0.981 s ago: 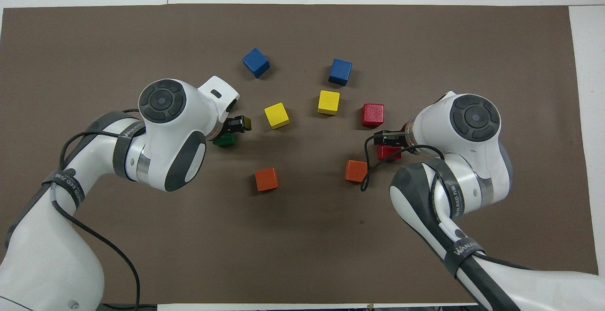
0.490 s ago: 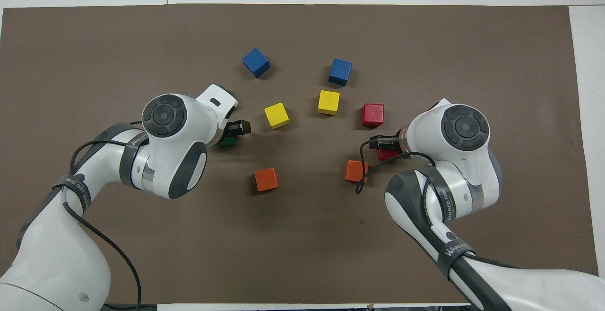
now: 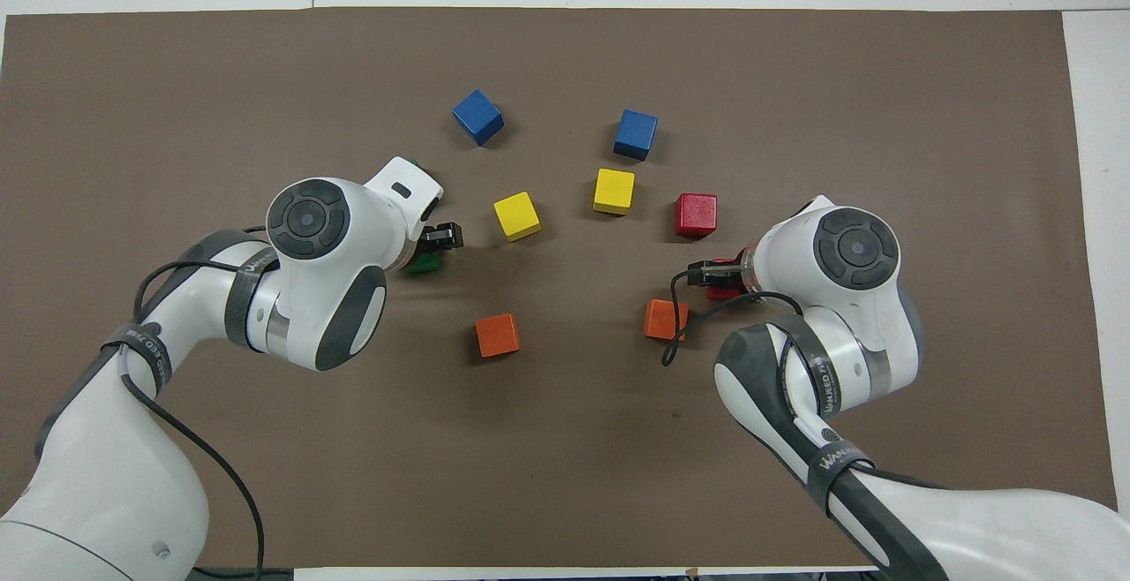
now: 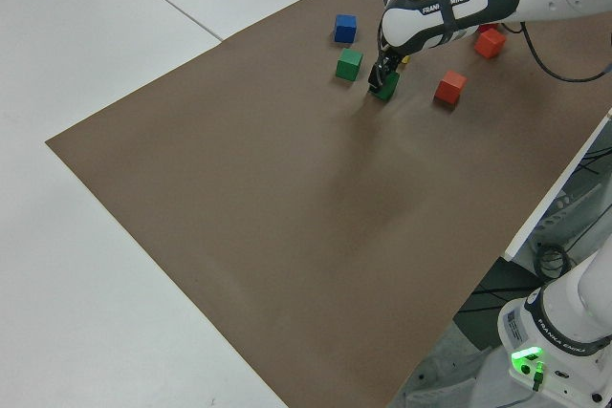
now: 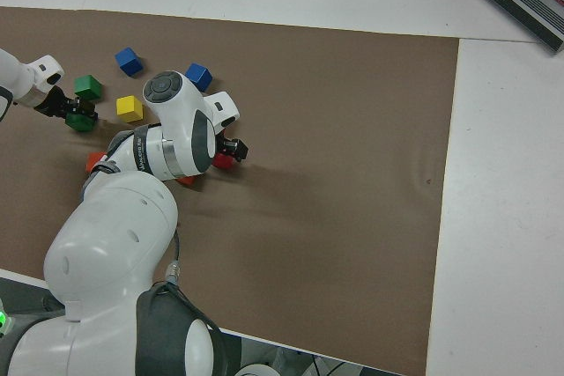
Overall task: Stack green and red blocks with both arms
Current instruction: 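Grasp the green block with the left gripper while the right gripper grasps red, then set the green block down outward while the right gripper sets red down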
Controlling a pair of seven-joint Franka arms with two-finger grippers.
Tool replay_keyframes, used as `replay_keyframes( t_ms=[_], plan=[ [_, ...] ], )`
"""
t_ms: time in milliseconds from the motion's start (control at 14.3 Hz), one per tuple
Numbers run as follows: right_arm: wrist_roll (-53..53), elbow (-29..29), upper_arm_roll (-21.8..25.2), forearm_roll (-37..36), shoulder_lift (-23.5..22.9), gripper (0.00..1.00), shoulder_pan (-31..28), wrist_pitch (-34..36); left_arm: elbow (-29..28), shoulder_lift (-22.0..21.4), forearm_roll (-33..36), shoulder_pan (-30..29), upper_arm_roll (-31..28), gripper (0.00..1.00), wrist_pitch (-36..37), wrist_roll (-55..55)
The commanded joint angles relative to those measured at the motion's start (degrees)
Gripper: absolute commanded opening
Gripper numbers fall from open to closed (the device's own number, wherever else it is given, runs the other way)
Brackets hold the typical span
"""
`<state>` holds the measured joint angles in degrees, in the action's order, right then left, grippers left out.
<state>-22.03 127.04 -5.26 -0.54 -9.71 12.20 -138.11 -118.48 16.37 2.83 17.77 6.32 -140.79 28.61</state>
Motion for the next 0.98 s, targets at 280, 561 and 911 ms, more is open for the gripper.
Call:
replay_keyframes(
  t_ms=[280, 561, 911],
  plan=[
    [0.32, -1.78, 0.07, 0.36, -0.04, 0.00, -0.42, 1.87, 2.20, -1.33, 5.43, -1.58, -0.96, 0.00, 2.43, 0.14],
    [14.60, -13.29, 0.33, 0.01, -0.04, 0.00, -7.51, 12.25, 5.11, -6.52, 5.43, -9.13, -0.70, 0.00, 10.61, -4.95],
    [33.08, -16.48, 0.42, -0.78, -1.89, 0.00, -19.04, 10.51, 4.40, -8.37, 4.73, -25.20, -0.52, 0.00, 13.00, -27.95]
  ],
)
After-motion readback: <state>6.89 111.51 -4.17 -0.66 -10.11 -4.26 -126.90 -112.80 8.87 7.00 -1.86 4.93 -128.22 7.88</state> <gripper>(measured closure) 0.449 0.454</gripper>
